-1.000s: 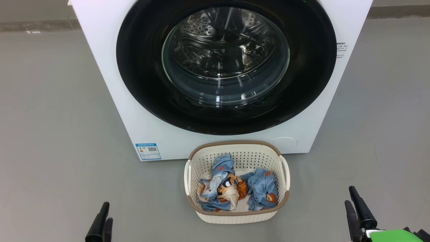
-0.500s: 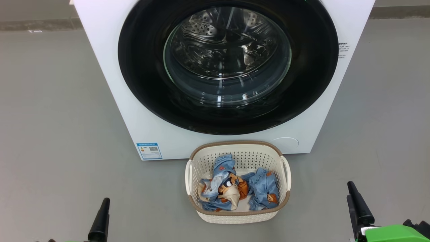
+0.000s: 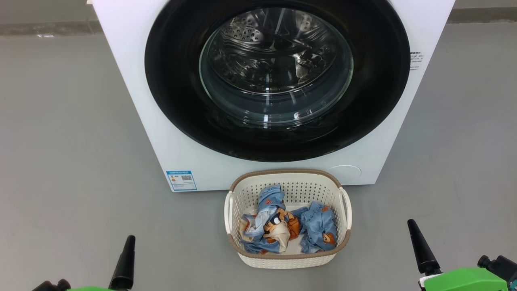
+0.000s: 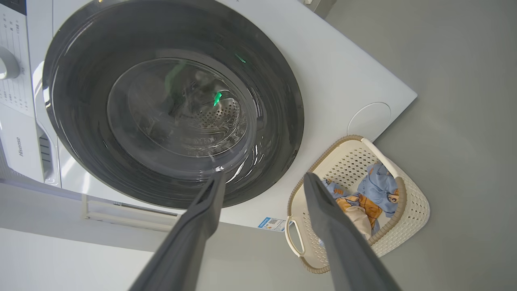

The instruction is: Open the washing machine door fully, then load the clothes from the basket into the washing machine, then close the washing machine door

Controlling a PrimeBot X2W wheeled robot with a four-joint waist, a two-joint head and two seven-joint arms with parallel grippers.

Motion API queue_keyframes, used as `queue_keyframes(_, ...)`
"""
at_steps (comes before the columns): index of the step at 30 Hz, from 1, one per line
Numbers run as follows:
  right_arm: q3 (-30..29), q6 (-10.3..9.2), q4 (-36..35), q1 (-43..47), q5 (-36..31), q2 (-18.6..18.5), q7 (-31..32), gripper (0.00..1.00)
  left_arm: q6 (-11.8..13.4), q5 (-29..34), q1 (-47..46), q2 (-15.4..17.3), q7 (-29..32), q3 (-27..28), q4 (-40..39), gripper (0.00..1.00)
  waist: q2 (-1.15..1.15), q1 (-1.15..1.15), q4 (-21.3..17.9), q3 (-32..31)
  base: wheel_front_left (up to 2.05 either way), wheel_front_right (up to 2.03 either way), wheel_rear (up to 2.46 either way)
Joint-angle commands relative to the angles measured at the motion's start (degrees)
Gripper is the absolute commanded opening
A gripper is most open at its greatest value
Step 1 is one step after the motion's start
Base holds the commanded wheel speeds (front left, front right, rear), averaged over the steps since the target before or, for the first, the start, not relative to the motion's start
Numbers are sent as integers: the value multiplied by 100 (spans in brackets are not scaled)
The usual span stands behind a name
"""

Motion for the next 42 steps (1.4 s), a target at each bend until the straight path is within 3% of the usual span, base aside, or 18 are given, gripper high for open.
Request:
queue_keyframes(1, 83, 3, -128, -206, -305, -73, -93, 100, -11, 306, -168, 115, -79, 41, -191, 100, 0, -1, 3, 1, 0, 0, 0)
queue_keyframes(13, 169, 4, -171, -196, -1283, -171, -311, 100, -14, 1641, -167, 138, -301, -92, -188, 100, 0, -1, 21, 11, 0, 0, 0)
queue_keyframes(42, 427, 6, -251, -162, -3169, -304, -780, 100, -18, 3482, -158, 190, -779, -362, -312, 100, 0, -1, 50, 1, 0, 0, 0)
